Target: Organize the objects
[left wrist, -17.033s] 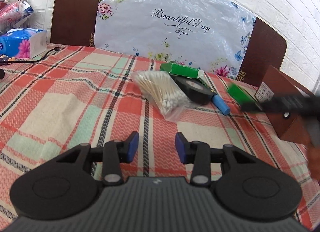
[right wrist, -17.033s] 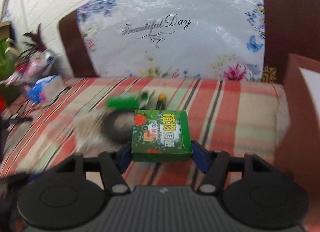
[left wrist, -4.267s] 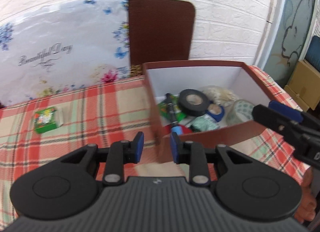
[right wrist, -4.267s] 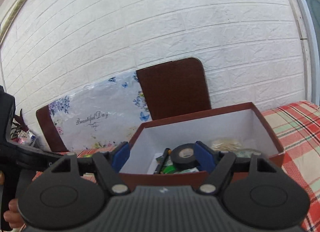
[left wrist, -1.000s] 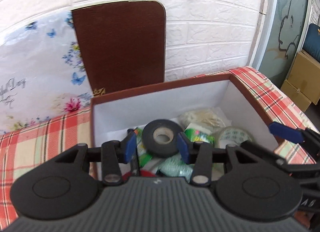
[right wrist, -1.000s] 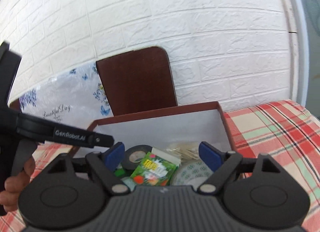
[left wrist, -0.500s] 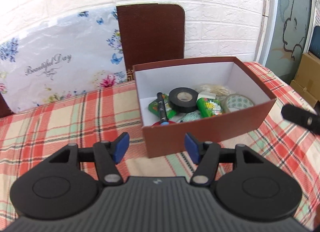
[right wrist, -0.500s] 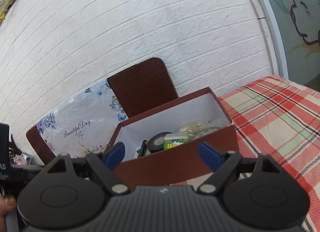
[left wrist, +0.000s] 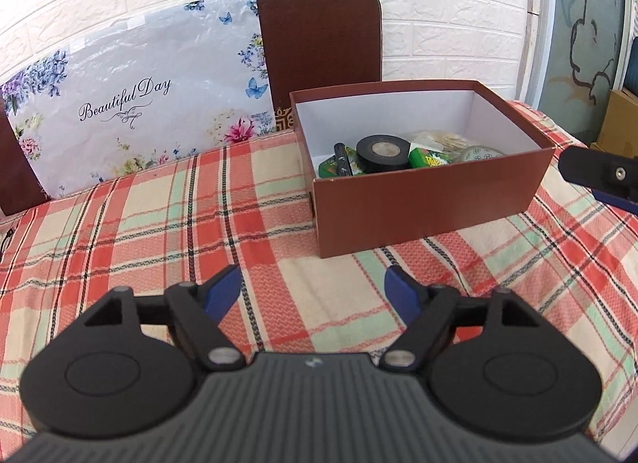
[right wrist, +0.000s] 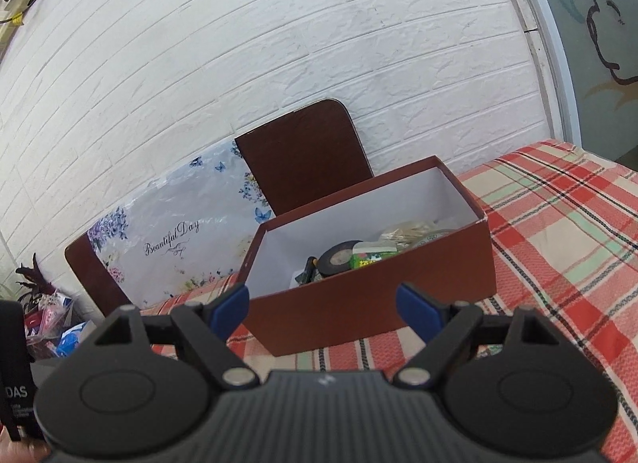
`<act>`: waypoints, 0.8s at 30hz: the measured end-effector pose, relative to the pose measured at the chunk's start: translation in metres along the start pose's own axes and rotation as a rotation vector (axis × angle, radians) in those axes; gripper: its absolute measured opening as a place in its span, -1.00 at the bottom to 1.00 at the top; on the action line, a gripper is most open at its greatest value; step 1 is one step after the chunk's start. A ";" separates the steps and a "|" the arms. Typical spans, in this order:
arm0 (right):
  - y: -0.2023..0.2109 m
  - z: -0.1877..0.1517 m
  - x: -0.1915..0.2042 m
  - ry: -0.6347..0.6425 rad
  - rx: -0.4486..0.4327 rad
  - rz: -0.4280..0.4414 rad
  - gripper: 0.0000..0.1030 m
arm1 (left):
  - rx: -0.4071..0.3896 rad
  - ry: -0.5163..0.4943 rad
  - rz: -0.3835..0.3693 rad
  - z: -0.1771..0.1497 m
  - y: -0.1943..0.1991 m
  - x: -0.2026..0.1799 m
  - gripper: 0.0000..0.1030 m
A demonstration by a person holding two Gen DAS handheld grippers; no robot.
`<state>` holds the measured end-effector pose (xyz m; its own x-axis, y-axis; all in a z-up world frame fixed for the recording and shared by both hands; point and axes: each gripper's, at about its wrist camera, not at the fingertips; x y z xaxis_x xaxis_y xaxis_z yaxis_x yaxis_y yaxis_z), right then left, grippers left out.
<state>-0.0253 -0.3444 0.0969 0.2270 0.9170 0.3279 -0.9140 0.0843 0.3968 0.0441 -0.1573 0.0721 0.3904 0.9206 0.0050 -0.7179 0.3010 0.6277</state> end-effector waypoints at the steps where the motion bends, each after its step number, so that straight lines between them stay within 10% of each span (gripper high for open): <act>1: 0.000 -0.001 0.002 0.002 0.001 0.000 0.63 | 0.000 0.002 0.000 -0.001 0.001 0.001 0.64; 24: -0.002 -0.010 0.021 0.009 0.028 0.004 0.66 | 0.050 -0.003 0.035 -0.012 -0.001 0.007 1.00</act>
<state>-0.0225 -0.3211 0.0942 0.2204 0.9209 0.3215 -0.9049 0.0700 0.4198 0.0403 -0.1476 0.0622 0.3667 0.9299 0.0299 -0.7018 0.2554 0.6650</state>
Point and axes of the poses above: each gripper's, at about its wrist camera, not at the fingertips, and y roughly against the way its jaws point, x to its left, z to its top, and after that the axes turned 5 degrees about y, right-handed
